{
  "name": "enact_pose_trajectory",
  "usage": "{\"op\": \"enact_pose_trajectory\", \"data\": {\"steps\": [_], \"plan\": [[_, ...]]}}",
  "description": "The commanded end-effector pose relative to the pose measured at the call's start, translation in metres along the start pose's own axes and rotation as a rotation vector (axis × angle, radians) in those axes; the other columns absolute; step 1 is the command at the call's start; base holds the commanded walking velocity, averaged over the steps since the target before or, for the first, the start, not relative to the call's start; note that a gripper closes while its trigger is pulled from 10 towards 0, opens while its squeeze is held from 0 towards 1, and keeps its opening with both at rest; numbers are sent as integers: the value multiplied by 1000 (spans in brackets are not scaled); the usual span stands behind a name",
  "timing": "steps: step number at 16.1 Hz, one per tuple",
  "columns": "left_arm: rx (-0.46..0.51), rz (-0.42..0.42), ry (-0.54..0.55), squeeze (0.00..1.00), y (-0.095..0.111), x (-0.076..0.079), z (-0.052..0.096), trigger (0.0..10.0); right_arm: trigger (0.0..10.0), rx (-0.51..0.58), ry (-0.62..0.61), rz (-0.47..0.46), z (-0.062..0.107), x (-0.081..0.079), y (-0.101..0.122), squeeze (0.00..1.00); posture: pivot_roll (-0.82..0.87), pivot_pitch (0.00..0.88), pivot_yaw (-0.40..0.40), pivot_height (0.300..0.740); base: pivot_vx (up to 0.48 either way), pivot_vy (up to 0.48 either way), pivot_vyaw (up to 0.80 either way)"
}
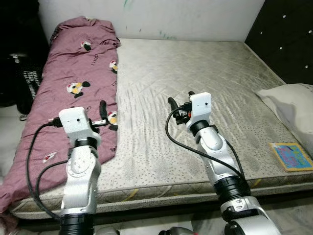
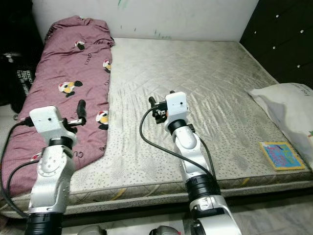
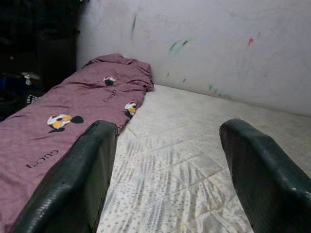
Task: Clean up the room
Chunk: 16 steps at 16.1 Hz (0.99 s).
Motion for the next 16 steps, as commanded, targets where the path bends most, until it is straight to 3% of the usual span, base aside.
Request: {"op": "enact_pose_trajectory", "data": {"steps": [1, 8, 16], "plan": [[12, -14, -8, 0, 4, 0, 0, 10000, 10000, 8, 4, -1, -1, 0, 3, 0, 27, 0, -75, 740, 0, 0, 0], [-6, 11, -16, 0, 1, 2, -2, 10000, 10000, 12, -15, -1, 1, 3, 2, 0, 18, 0, -65, 740, 0, 0, 0], [-6, 32, -43, 0, 1, 5, -2, 10000, 10000, 8, -8, 1, 0, 2, 2, 0, 22, 0, -70, 740, 0, 480, 0]]}}
Point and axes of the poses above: a point about 5 cm out from each wrist's last joint towards the gripper, its own z axis pointing back from the gripper into the wrist, its own y axis along the axis of the wrist's last joint, x = y × z, the point moved 4 cm from there along -z, pointing out of the wrist towards the gripper, and after that the axes turned 7 degrees about z, right-handed, at the moved point
